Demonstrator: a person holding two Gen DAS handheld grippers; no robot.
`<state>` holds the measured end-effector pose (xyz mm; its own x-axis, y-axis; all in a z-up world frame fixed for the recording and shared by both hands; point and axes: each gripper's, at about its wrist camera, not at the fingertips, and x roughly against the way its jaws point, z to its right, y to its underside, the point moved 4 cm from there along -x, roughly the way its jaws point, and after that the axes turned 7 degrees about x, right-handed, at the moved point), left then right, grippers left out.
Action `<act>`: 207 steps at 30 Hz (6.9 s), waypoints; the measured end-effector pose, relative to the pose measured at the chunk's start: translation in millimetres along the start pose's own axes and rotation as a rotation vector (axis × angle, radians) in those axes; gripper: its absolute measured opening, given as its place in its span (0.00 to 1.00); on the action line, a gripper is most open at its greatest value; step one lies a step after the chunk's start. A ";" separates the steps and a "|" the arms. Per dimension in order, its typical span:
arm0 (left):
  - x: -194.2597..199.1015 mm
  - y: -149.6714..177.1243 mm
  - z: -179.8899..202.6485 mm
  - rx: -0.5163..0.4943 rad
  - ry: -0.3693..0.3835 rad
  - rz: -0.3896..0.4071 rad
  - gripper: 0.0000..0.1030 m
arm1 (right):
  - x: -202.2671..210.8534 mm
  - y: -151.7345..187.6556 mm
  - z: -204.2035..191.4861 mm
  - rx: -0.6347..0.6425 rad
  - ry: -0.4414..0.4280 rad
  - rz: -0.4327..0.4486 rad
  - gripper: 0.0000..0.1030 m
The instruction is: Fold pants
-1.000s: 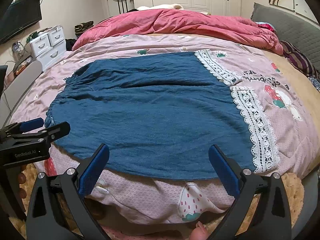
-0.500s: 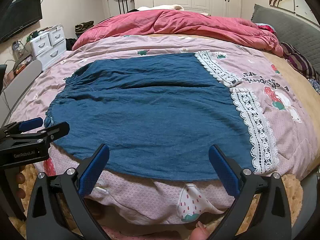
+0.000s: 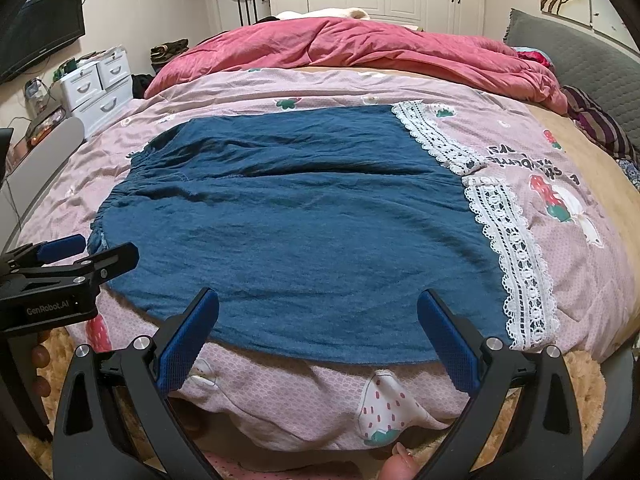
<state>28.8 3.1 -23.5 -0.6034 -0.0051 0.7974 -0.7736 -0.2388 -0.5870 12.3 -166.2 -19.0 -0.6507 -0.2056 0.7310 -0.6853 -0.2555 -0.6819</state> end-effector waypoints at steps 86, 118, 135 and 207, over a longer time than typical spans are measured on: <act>15.7 -84.2 -103.8 -0.072 0.123 0.279 0.28 | -57.5 -133.2 -76.9 0.567 -0.459 0.080 0.07; 37.4 -20.6 -91.3 -0.008 0.254 0.068 0.38 | -48.1 1.4 -109.9 0.409 -0.576 -0.110 0.21; -29.9 4.1 -70.9 -0.140 0.144 -0.030 0.35 | -42.8 -57.8 -72.2 0.257 -0.505 -0.020 0.43; -56.4 0.7 94.6 -0.295 0.495 -0.110 0.18 | -33.1 -67.7 208.2 -0.421 -0.095 0.074 0.07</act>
<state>80.5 -88.6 -55.6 -0.4800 0.4752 0.7374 -0.8154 0.0684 -0.5748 148.3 -338.8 8.3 -0.6837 -0.3001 0.6653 -0.7243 0.1669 -0.6690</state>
